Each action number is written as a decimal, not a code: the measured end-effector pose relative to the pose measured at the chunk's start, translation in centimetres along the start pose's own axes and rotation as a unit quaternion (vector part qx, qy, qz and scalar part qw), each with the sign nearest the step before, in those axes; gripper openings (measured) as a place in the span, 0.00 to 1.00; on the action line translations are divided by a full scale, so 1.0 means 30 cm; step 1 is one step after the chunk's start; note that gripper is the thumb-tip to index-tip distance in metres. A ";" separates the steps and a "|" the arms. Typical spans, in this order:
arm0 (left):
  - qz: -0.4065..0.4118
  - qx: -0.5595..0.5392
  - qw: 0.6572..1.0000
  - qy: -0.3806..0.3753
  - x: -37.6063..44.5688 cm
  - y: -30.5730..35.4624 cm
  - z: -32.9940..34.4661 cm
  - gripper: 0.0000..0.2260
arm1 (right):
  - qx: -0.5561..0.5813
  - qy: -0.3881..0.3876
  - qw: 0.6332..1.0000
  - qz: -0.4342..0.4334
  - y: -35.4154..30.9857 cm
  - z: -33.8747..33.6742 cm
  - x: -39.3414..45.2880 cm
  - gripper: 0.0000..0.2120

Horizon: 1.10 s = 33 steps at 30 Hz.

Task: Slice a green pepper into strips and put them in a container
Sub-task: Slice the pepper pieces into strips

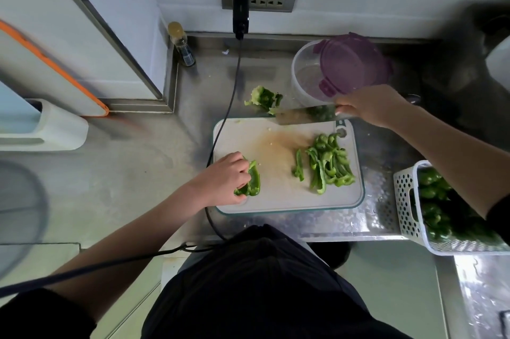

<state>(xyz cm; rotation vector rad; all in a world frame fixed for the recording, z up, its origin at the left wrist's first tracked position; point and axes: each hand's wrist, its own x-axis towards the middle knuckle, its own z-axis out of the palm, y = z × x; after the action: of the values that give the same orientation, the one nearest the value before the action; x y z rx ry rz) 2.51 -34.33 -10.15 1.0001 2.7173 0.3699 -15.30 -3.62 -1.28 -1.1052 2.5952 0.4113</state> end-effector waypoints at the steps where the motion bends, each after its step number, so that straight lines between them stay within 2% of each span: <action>1: 0.000 0.003 1.000 0.003 0.005 0.000 -0.001 0.15 | -0.003 -0.002 1.000 0.011 0.004 0.008 -0.003 0.17; 4: -0.002 0.001 1.000 0.011 0.019 -0.002 -0.010 0.16 | 0.014 0.045 0.997 0.066 -0.034 0.020 -0.014 0.17; 7: -0.006 -0.002 1.000 0.017 0.029 -0.005 -0.020 0.17 | 0.111 0.079 0.986 0.098 -0.088 0.023 -0.033 0.15; 9: -0.007 -0.004 1.000 0.017 0.028 -0.010 -0.020 0.17 | 0.137 0.044 0.988 0.050 -0.106 0.036 -0.044 0.14; 11: -0.010 -0.003 1.000 0.014 0.022 -0.014 -0.020 0.16 | 0.091 -0.017 0.996 -0.010 -0.101 0.060 -0.037 0.16; 13: -0.013 -0.002 1.000 0.018 0.014 -0.016 -0.018 0.16 | 0.077 -0.075 0.994 -0.009 -0.089 0.081 -0.018 0.18; 14: -0.014 -0.001 1.000 0.021 0.010 -0.015 -0.017 0.16 | 0.108 -0.078 0.991 0.010 -0.088 0.081 -0.012 0.17; 16: -0.015 0.004 1.000 0.026 0.007 -0.011 -0.016 0.16 | 0.168 -0.056 0.982 0.070 -0.076 0.087 -0.006 0.14; 19: -0.019 0.004 0.999 0.028 0.006 -0.007 -0.013 0.16 | 0.180 0.010 0.972 0.150 -0.058 0.083 -0.022 0.15; 22: -0.022 0.006 0.999 0.025 0.008 -0.005 -0.014 0.17 | 0.206 0.034 0.966 0.152 -0.057 0.071 -0.052 0.16; 27: -0.021 0.005 1.000 0.012 0.020 0.001 -0.027 0.18 | 0.133 0.022 0.984 0.119 -0.050 0.072 -0.102 0.15; 30: -0.024 0.007 1.000 0.008 0.024 0.006 -0.035 0.18 | 0.119 0.000 0.984 0.134 -0.054 0.080 -0.100 0.15; 33: -0.027 0.011 1.000 0.008 0.025 0.014 -0.036 0.17 | 0.095 0.017 0.985 0.142 -0.062 0.086 -0.093 0.16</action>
<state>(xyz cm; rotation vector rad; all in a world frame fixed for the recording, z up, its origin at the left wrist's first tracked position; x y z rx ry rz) 1.89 -33.69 -9.09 0.9312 2.7631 0.3412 -11.71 -2.10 -2.89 -0.6873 2.7620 0.1987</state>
